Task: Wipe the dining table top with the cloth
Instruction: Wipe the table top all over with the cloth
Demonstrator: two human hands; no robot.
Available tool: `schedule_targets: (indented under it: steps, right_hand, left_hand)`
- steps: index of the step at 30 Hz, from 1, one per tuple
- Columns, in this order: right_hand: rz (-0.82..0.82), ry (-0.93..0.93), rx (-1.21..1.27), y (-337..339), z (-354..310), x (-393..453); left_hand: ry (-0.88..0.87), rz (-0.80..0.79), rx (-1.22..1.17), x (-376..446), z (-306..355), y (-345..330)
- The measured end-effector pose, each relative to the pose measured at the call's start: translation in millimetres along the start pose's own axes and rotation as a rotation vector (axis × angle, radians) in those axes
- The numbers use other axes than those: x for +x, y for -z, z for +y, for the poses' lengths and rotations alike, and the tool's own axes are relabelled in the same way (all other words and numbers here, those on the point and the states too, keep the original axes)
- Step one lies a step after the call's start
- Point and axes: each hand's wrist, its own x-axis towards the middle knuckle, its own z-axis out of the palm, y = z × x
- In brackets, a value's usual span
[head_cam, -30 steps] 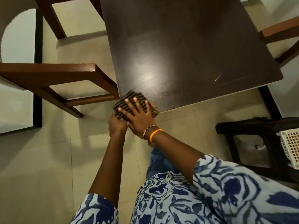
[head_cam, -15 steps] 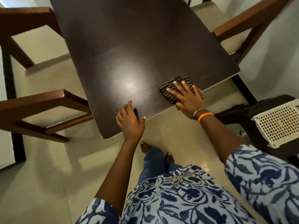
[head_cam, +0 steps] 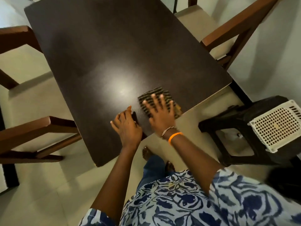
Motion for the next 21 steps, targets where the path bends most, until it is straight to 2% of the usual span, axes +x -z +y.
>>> schedule_targets:
  steps: [2, 4, 7, 11, 16, 21]
  right_hand:
    - [-0.063, 0.181, -0.010, -9, -25, -3]
    - [-0.084, 0.311, -0.008, -9, -21, 1]
    - [-0.061, 0.344, -0.041, 6, 15, 17]
    - [-0.017, 0.095, -0.106, 37, 83, 49]
    - [0.039, -0.258, -0.015, 69, 171, 75]
    - [0.044, -0.523, 0.107, 76, 175, 99]
  left_hand:
    - [-0.018, 0.035, -0.010, 7, 0, 2]
    - [-0.040, 0.067, -0.006, 15, 1, 4]
    - [-0.074, 0.065, -0.002, 27, 6, 6]
    - [-0.108, 0.012, -0.008, 39, 19, 4]
    - [-0.107, -0.022, -0.024, 50, 27, 2]
    - [-0.101, -0.041, -0.044, 61, 19, 9]
